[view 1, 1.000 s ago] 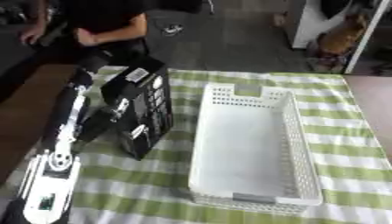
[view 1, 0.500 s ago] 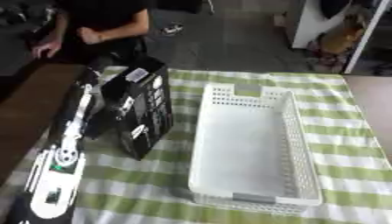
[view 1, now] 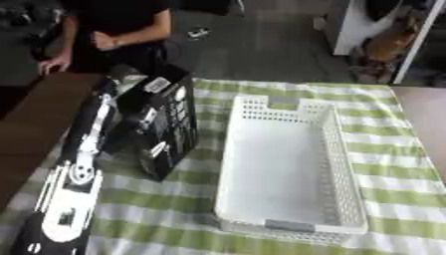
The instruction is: Pick up objects on the table and place them in the box.
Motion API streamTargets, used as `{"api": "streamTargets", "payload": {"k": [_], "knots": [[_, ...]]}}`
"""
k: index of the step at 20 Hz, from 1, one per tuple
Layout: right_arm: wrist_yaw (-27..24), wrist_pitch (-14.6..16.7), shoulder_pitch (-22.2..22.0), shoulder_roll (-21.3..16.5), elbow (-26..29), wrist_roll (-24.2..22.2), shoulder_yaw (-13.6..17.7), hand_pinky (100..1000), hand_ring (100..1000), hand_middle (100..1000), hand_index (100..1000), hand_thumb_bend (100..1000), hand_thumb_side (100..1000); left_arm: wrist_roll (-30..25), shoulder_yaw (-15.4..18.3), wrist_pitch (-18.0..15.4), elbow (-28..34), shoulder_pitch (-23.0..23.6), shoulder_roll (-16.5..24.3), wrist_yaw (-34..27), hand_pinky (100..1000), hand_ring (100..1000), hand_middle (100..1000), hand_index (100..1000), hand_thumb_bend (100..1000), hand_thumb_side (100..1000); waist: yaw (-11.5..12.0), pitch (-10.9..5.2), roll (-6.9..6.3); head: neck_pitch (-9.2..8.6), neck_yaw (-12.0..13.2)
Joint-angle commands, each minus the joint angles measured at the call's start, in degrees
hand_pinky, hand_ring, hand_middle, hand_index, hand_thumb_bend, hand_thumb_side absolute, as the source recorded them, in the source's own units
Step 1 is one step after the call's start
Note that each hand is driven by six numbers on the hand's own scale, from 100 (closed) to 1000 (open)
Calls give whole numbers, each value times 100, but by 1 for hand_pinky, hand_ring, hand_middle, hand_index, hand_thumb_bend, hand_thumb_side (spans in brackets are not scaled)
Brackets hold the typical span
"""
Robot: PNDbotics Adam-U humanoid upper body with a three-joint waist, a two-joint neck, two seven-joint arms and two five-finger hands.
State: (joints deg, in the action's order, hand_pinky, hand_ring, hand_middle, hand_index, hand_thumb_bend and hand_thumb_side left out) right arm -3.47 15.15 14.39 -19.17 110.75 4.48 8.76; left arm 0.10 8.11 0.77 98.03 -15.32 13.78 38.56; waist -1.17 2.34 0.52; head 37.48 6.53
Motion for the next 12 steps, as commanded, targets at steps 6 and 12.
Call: {"api": "streamTargets", "payload": {"k": [6, 12], "knots": [[-27, 4, 15, -66, 34, -24, 18, 758, 813, 853, 968, 100, 740, -46, -36, -23, -48, -154, 79, 33, 888, 945, 992, 975, 833, 814, -3, -51, 12, -45, 40], [-31, 4, 12, -67, 32, -27, 20, 758, 813, 853, 968, 100, 739, -87, -56, -28, -140, -184, 84, 103, 888, 945, 993, 976, 828, 816, -3, -46, 13, -42, 42]]}}
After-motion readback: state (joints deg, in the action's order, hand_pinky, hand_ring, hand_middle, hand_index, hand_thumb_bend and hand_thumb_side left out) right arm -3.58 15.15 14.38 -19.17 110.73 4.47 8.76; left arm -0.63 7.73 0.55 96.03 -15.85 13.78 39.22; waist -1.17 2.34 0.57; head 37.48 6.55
